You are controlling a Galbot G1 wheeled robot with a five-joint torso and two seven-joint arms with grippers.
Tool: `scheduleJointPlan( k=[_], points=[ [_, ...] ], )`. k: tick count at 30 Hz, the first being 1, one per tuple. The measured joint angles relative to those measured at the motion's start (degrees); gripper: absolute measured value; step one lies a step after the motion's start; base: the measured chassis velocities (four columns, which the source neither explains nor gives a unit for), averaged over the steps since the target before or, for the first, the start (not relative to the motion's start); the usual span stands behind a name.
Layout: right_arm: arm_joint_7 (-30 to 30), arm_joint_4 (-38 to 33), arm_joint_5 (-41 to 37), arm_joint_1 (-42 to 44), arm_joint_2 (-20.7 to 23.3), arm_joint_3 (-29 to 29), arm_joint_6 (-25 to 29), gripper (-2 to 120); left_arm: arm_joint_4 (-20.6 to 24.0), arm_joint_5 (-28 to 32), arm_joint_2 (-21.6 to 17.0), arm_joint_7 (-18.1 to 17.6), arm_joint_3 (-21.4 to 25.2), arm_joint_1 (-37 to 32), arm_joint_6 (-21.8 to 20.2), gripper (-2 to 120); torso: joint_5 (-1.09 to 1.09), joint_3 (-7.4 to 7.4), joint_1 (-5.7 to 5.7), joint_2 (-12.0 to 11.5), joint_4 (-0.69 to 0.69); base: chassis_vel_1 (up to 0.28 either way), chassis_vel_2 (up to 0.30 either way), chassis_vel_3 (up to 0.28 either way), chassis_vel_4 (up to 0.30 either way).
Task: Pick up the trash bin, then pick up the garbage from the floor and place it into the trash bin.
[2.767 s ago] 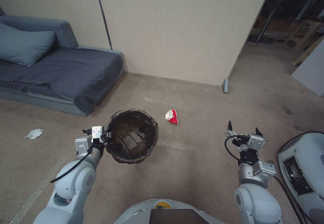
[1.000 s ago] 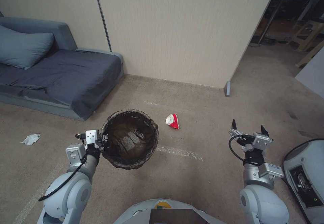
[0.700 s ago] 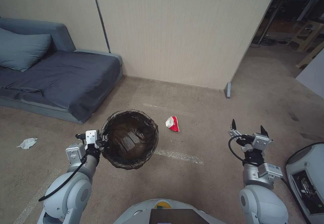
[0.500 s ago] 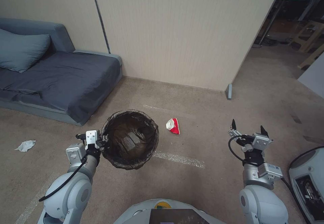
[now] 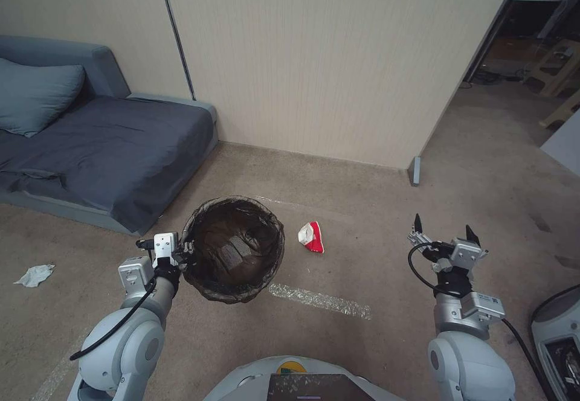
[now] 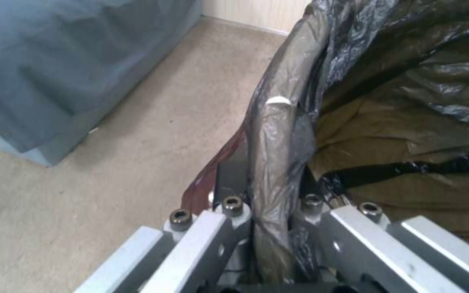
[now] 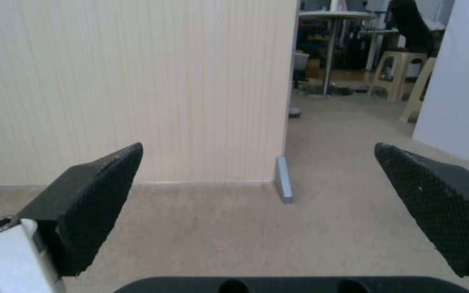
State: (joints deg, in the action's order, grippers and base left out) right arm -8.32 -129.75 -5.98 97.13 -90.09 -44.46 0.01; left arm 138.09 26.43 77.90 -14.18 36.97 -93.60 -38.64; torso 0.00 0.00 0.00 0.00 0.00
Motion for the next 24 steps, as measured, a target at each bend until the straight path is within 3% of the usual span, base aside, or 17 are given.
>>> scheduleJointPlan(
  k=[24],
  points=[
    [1.5, 1.1, -0.1, -0.2, 1.0, 0.7, -1.1, 100, -0.2, -0.1, -0.7, 0.4, 0.1, 0.5, 0.2, 2, 0.0, 0.0, 0.0, 0.0, 0.0, -0.064, 0.068, 0.063, -0.067]
  ],
)
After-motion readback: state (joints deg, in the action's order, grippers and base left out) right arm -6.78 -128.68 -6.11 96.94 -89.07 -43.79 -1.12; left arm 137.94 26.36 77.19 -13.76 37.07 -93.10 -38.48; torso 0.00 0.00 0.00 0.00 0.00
